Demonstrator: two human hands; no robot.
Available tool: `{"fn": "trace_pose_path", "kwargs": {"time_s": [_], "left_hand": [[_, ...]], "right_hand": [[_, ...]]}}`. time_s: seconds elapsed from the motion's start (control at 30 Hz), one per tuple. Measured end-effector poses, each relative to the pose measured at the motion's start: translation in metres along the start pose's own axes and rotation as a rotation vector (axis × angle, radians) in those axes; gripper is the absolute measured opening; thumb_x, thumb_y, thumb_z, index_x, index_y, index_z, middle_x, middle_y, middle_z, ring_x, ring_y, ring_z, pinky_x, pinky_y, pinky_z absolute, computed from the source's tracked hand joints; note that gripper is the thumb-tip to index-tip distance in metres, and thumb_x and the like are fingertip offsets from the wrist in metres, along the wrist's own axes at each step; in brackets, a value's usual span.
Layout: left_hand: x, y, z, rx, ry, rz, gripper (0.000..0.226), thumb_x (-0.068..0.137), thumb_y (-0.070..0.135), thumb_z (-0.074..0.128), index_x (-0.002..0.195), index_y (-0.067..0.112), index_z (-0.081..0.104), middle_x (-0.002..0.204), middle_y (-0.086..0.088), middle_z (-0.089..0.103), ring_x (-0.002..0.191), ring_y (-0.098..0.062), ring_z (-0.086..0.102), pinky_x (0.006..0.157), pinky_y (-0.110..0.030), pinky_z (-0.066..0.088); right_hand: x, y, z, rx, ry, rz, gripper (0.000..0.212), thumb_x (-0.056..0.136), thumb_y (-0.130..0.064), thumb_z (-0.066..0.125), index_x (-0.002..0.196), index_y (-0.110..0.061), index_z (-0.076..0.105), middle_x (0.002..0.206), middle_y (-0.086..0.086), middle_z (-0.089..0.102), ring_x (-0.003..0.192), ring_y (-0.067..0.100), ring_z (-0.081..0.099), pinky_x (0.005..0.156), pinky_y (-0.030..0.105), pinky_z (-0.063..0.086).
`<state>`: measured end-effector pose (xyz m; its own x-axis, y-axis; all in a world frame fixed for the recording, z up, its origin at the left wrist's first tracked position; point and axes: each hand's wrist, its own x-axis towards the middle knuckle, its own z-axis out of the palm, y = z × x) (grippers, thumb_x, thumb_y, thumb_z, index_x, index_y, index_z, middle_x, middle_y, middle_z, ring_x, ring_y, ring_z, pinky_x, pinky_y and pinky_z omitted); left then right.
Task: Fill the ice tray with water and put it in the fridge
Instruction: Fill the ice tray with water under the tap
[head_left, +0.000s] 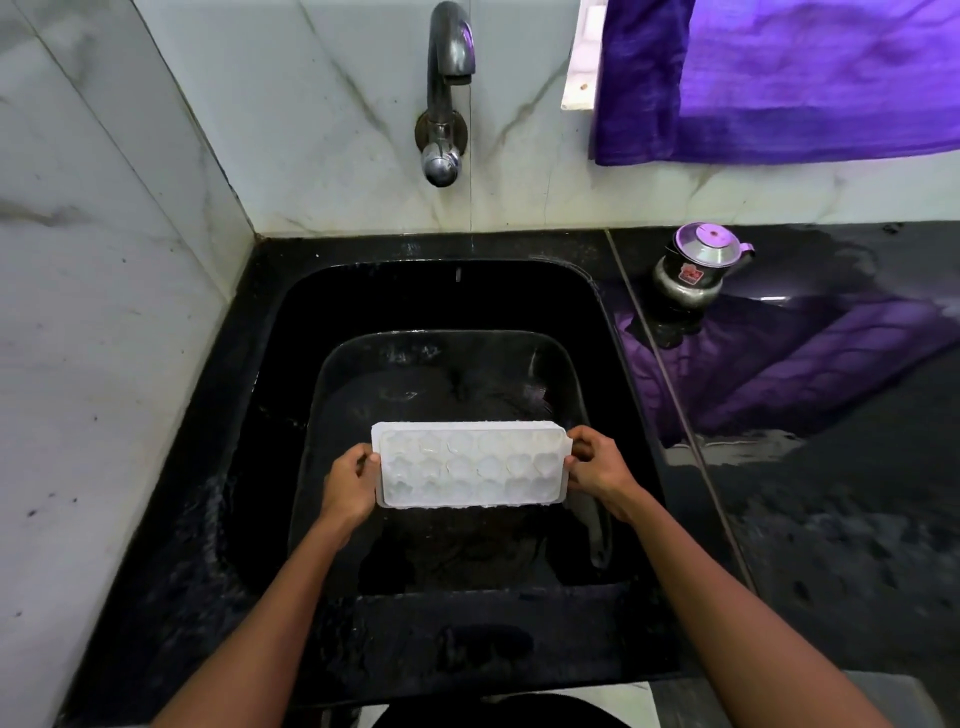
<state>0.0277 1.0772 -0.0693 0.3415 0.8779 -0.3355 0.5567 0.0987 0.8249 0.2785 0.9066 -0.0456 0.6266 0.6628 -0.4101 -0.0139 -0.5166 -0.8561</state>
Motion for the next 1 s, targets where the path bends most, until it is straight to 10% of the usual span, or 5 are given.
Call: {"fn": "trace_pose_path", "kwargs": {"time_s": [0.33, 0.8, 1.0], "left_hand": [[-0.025, 0.039, -0.03, -0.011, 0.046, 0.26, 0.016, 0.097, 0.014, 0.045, 0.096, 0.016, 0.061, 0.091, -0.004, 0.067, 0.091, -0.027, 0.064, 0.075, -0.037, 0.048], [-0.093, 0.162, -0.105, -0.271, 0.258, 0.862, 0.044, 0.092, 0.005, 0.054, 0.09, 0.049, 0.061, 0.098, 0.022, 0.068, 0.098, 0.005, 0.061, 0.086, -0.009, 0.045], [-0.07, 0.093, -0.083, -0.021, 0.28, 0.711, 0.044, 0.072, -0.012, 0.06, 0.101, 0.02, 0.069, 0.097, 0.025, 0.067, 0.093, -0.001, 0.064, 0.088, -0.013, 0.047]], "right_hand": [[-0.027, -0.036, -0.01, -0.044, 0.053, -0.169, 0.029, 0.085, 0.015, 0.05, 0.076, -0.012, 0.049, 0.079, 0.001, 0.062, 0.075, 0.008, 0.057, 0.057, 0.009, 0.045], [-0.081, -0.166, -0.056, 0.142, 0.227, -0.806, 0.039, 0.085, 0.022, 0.047, 0.071, -0.014, 0.047, 0.102, -0.009, 0.066, 0.096, 0.0, 0.065, 0.085, 0.017, 0.051], [-0.061, -0.088, -0.021, -0.072, 0.439, -0.763, 0.06, 0.071, 0.02, 0.048, 0.074, -0.04, 0.052, 0.095, 0.006, 0.069, 0.093, 0.024, 0.066, 0.08, 0.028, 0.052]]}}
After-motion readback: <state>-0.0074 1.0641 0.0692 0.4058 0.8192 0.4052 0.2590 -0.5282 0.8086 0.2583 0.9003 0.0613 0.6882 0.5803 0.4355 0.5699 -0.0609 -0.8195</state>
